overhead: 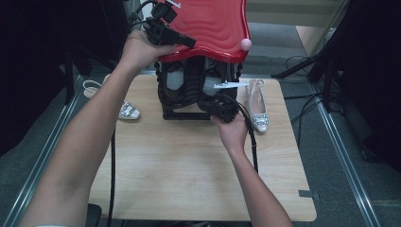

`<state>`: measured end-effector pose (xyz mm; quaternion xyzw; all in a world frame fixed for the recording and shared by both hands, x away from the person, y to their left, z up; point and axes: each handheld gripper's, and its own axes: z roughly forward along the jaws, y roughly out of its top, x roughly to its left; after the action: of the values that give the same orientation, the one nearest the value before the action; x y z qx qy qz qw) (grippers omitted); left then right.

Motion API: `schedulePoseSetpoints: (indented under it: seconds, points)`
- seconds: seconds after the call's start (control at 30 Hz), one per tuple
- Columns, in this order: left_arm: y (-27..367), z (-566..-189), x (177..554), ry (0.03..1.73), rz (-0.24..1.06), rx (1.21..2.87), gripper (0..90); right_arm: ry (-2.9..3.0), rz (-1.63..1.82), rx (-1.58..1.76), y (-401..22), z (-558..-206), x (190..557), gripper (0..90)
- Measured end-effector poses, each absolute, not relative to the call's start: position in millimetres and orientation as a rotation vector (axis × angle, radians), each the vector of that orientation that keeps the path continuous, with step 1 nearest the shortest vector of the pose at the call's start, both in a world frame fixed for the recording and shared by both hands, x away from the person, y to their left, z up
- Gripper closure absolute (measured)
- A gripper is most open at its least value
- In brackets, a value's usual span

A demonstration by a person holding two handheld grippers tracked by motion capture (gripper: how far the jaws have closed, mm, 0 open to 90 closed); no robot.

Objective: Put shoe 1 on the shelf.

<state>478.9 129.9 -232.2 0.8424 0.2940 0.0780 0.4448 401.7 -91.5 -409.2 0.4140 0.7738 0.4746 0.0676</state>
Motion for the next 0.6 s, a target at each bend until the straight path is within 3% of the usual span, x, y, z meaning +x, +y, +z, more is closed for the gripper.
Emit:
schedulePoseSetpoints:
  seconds: [0.6]
  points:
    - [129, -232, 479, 0.740, 0.205, 2.084, 90.0, 2.244, 1.338, 1.316, -114, -400, 430, 90.0]
